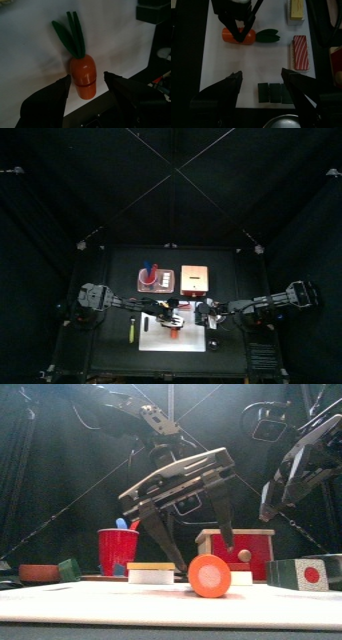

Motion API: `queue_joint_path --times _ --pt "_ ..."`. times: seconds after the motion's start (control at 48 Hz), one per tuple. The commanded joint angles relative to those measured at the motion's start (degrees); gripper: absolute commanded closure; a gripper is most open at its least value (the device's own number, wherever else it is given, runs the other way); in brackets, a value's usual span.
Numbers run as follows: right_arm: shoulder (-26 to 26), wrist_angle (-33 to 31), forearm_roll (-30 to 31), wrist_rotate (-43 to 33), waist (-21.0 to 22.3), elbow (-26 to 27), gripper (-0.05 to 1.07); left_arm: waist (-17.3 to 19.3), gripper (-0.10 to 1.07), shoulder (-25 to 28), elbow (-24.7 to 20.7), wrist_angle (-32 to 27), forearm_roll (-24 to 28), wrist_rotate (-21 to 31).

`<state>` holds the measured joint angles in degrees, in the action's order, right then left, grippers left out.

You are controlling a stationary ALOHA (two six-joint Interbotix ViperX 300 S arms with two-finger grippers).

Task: Move the carrot to the middle of the cutting board

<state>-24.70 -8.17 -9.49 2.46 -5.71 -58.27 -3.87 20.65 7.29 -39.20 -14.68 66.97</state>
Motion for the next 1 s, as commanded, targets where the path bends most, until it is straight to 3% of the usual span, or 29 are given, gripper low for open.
queue_joint_path --times 0.0,0.417,0.604,0.771,0.979 --pt "-1.0 0.4 -0.2 -0.1 -0.1 1.3 0.08 0.2 0.07 -2.2 -0.4 0.3 0.6 -0.1" --pt "-1.0 0.4 -0.4 0.0 -0.1 1.5 0.08 0.1 0.07 -2.5 0.4 0.3 1.5 -0.2" --pt "-1.0 0.2 -0.5 0.0 -0.6 1.4 0.08 0.4 0.07 -6.1 0.7 0.2 7.2 -2.0" --pt "-1.3 0.2 -2.3 0.0 -1.7 2.5 0.08 1.9 0.07 -13.1 3.8 0.9 14.9 -8.6" --pt "-1.5 0.0 -3.3 -0.1 -1.4 4.9 0.08 2.5 0.07 -21.9 11.7 6.4 22.5 -23.1"
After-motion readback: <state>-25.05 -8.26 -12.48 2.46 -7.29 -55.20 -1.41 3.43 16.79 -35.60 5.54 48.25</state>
